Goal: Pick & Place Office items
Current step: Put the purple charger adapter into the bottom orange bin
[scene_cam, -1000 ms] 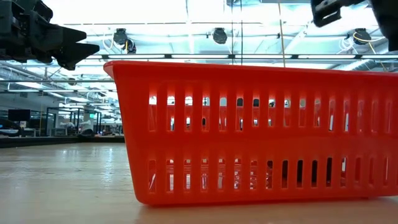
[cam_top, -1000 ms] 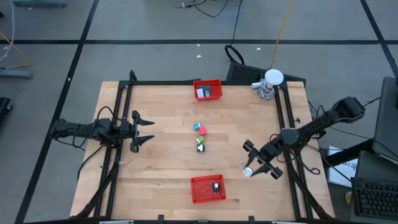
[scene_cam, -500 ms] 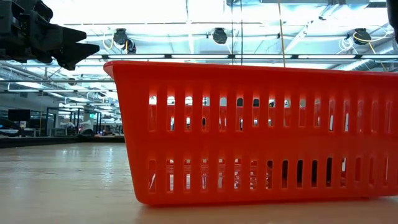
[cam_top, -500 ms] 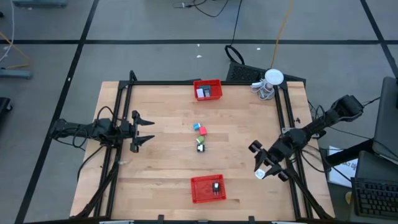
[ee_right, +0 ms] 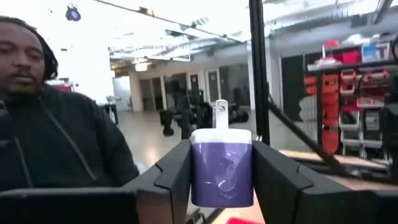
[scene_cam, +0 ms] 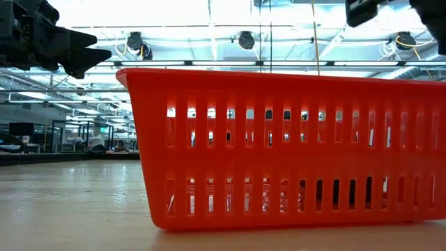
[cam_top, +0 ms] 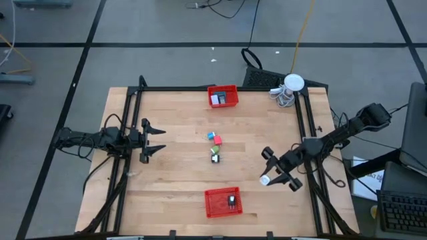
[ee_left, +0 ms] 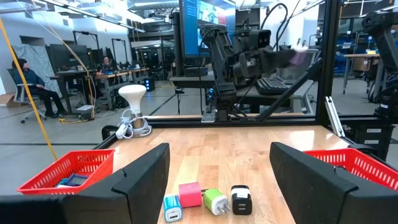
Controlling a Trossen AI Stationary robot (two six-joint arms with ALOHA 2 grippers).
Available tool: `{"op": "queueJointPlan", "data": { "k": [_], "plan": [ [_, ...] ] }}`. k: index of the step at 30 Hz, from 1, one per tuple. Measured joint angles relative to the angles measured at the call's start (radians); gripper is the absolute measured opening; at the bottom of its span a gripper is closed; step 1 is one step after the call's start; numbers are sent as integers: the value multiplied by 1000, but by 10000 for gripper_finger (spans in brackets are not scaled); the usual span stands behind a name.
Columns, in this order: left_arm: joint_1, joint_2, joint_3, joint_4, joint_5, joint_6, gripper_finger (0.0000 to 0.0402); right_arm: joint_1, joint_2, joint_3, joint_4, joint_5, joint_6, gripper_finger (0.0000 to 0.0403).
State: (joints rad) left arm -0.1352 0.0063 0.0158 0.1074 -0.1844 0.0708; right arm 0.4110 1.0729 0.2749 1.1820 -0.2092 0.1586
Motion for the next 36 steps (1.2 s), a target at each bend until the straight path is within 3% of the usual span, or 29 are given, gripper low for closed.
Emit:
{"op": "queueJointPlan", "data": {
  "k": [9,14,28,36],
  "plan": [
    [0,0,0,0,0,0,273,22,17,0,-3,30,-6,130],
    [0,0,0,0,0,0,273,24,76,38,-9,47,71,130],
    [0,0,0,1,0,0,273,75,532,570,-583,141,100,130],
    [0,0,0,0,0,0,273,51,721,734,-790,162,139,130]
  ]
}}
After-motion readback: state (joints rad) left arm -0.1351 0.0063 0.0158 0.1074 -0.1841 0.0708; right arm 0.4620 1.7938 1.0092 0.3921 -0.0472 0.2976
